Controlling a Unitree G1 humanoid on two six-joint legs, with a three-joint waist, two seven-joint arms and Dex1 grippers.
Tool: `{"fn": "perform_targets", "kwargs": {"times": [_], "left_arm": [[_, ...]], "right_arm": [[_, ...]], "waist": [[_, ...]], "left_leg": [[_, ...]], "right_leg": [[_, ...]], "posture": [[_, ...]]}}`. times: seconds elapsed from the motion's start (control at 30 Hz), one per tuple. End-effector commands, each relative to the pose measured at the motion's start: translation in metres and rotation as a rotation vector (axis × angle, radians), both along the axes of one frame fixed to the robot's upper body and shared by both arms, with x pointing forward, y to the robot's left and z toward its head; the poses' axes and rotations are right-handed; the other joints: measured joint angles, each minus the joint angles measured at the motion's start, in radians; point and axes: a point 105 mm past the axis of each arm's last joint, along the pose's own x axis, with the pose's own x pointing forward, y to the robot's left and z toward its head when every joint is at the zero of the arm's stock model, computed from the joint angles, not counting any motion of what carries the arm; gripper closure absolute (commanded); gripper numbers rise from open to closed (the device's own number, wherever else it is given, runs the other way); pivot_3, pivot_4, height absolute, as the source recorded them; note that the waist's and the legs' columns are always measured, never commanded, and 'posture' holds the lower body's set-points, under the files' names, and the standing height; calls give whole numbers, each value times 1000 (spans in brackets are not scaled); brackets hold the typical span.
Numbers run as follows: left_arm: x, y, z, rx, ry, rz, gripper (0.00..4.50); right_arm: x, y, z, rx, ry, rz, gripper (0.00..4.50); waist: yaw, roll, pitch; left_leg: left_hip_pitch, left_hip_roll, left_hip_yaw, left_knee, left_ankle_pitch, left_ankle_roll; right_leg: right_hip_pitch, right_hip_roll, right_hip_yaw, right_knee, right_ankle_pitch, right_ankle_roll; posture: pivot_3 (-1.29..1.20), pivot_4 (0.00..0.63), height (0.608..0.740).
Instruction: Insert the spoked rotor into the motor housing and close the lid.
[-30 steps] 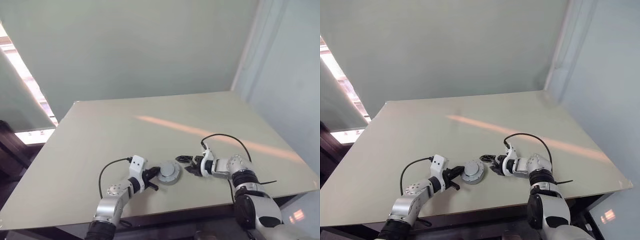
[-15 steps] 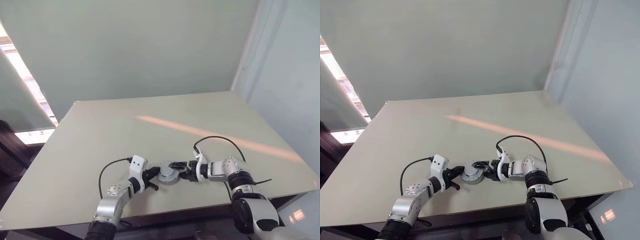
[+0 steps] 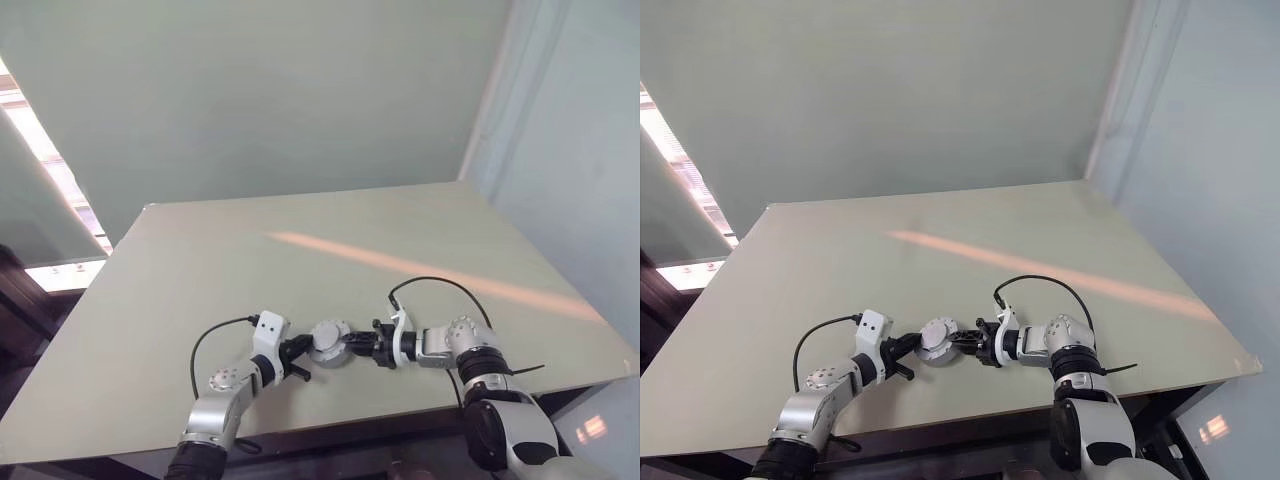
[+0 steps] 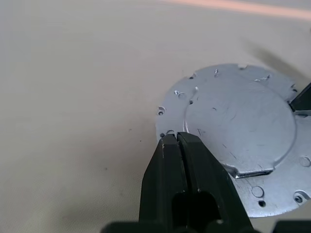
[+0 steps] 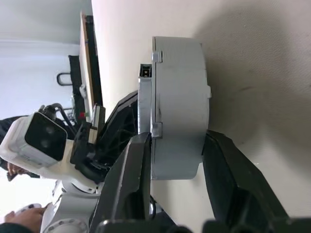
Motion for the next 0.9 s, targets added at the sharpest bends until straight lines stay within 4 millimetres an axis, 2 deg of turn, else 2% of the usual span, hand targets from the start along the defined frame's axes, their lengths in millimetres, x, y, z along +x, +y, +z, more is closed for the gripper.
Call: {"fn": "perform_targets", "kwargs": {"times": [0.03,0.47,0.57,0.6,0.77,0.9], "left_arm": [[-10,-15,-13,-2,62,-57,4500],[-4,-10,-6,-44,47,-10,4500],[-4,-5,-1,-92,101,-2,3879],[-4,-3,2,-111,101,7,3546],[11,28,20,-173,45,160,1779],[20,64,39,-319,7,348,415]], "right_arm": [[1,6,3,11,-4,3,3268],[0,8,0,-2,-12,4,3268],[0,8,-1,-4,-10,3,3268],[0,8,-1,-5,-10,3,3268],[-1,9,-2,-6,-8,1,3268],[-1,9,-3,6,-4,-6,3268]], "waist": [[0,0,0],[-2,0,0],[-4,0,0],[-5,0,0],[-12,-1,2],[-14,-4,4]], "left_leg": [[0,0,0,0,0,0],[0,0,0,0,0,0],[0,0,0,0,0,0],[0,0,0,0,0,0],[-2,0,0,-1,0,0],[-3,1,0,-1,0,0]], "right_leg": [[0,0,0,0,0,0],[0,0,0,0,0,0],[0,0,0,1,0,0],[0,0,0,1,0,0],[-2,0,0,0,0,0],[-4,1,0,0,1,2]], "posture": [[0,0,740],[0,0,740],[0,0,740],[0,0,740],[0,0,740],[0,0,740]]}}
